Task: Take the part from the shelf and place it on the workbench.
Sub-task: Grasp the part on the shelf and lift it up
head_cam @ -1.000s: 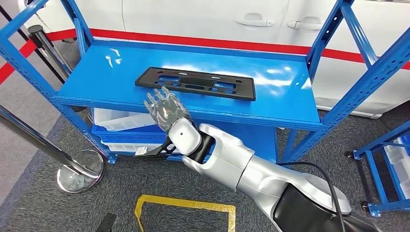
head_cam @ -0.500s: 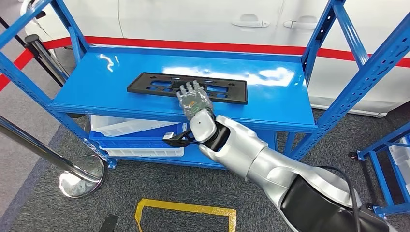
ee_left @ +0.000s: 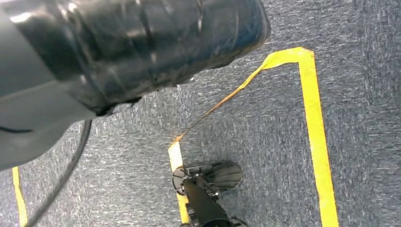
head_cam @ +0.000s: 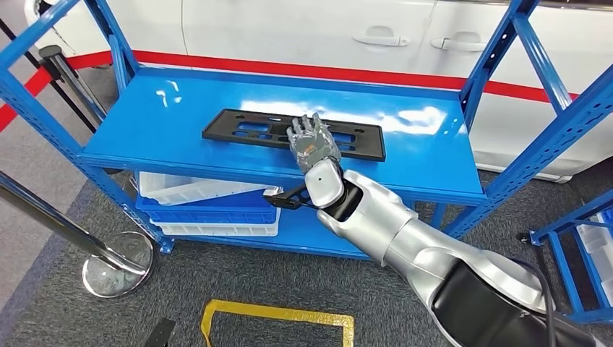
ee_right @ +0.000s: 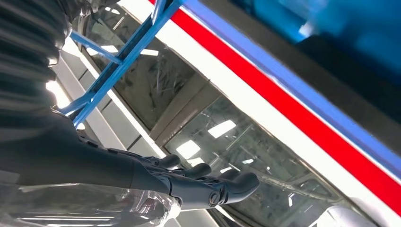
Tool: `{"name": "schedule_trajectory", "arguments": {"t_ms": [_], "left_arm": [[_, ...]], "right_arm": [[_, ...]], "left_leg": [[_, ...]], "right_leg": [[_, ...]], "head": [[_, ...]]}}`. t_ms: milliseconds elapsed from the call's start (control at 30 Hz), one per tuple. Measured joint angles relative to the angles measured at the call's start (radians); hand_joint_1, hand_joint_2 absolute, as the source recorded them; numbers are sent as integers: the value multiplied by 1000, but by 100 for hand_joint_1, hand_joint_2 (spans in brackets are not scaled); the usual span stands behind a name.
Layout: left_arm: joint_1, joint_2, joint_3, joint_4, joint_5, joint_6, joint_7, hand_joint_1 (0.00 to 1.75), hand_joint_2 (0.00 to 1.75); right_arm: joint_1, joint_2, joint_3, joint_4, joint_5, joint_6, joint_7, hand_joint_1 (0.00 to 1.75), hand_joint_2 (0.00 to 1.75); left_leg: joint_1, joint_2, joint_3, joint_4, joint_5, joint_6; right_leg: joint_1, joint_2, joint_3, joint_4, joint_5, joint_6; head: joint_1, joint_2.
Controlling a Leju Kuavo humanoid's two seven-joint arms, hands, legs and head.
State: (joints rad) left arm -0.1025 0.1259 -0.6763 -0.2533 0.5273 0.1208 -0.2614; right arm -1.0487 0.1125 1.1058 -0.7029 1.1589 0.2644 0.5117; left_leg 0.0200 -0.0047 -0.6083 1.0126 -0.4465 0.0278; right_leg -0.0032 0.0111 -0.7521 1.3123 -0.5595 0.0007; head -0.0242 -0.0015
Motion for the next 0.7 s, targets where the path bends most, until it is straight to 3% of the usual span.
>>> {"name": "schedule_trajectory", "arguments": {"t_ms": [33,67,133,167,233,367,433,500,533,567,600,667,700], "left_arm": [[1,0,0,0,1,-1,-1,0,0],[1,0,-1,0,2,-2,-1,0,0],[1,0,-1,0,4,-3,-1,0,0],[1,0,-1,0,5,-4,-1,0,0],[-1,0,-2,0,7,-4,-1,0,0],[-1,0,-2,0,12,-4,-2,0,0],[-3,0,-2,0,14,-4,-3,0,0],[-3,0,-2,0,16,-6,-5,0,0],[-2,0,-2,0,17,-6,-5,0,0],[0,0,-3,0,17,-7,-6,0,0],[1,0,-3,0,17,-7,-6,0,0],[1,0,-3,0,19,-7,-6,0,0],[1,0,-3,0,19,-7,-6,0,0]], "right_arm": [[5,0,0,1,0,-4,-1,0,175],[8,-1,0,2,0,-9,-2,0,175],[8,0,-1,3,0,-16,-6,0,175],[7,1,-1,3,0,-19,-8,0,175],[8,3,-2,3,0,-22,-18,0,175],[8,12,-2,3,-7,-9,-53,0,175],[9,22,-2,3,-13,-5,-63,0,175],[14,33,-2,3,-17,-1,-77,0,175],[18,39,-2,4,-20,2,-87,0,175],[23,43,-2,4,-24,3,-94,0,175],[26,48,-2,5,-27,4,-100,0,175],[28,56,-2,7,-31,4,-105,0,175],[27,60,-2,7,-31,3,-106,0,175]], "left_leg": [[0,-1,4,0,-4,0],[0,-2,10,1,-8,-1],[-2,-4,20,6,-19,-8],[-4,-5,22,9,-24,-12],[-7,-6,23,10,-31,-23],[-4,-3,21,27,-51,-43],[-3,-1,-22,113,-86,-49],[-3,-1,-93,233,-122,-53],[-3,-1,-122,272,-123,-53],[-4,-1,-139,281,-106,-53],[-4,-1,-137,251,-69,-50],[-7,-1,-95,125,19,-38],[-12,-1,-72,67,45,-30]], "right_leg": [[0,0,-11,8,14,-1],[0,0,-1,-26,45,-3],[0,0,54,-154,117,-9],[1,0,81,-210,135,-12],[4,2,105,-257,133,-17],[-2,4,123,-273,128,-36],[-2,4,133,-276,122,-44],[0,3,142,-276,114,-50],[1,3,148,-276,109,-51],[3,4,155,-276,103,-52],[5,4,164,-276,96,-52],[7,5,182,-277,82,-51],[8,5,187,-277,75,-48]], "head": [[0,0],[0,0],[0,0],[0,0],[-1,0],[-2,0],[-5,0],[-6,0],[-6,0],[-6,0],[-6,0],[-5,0],[-6,0]]}}
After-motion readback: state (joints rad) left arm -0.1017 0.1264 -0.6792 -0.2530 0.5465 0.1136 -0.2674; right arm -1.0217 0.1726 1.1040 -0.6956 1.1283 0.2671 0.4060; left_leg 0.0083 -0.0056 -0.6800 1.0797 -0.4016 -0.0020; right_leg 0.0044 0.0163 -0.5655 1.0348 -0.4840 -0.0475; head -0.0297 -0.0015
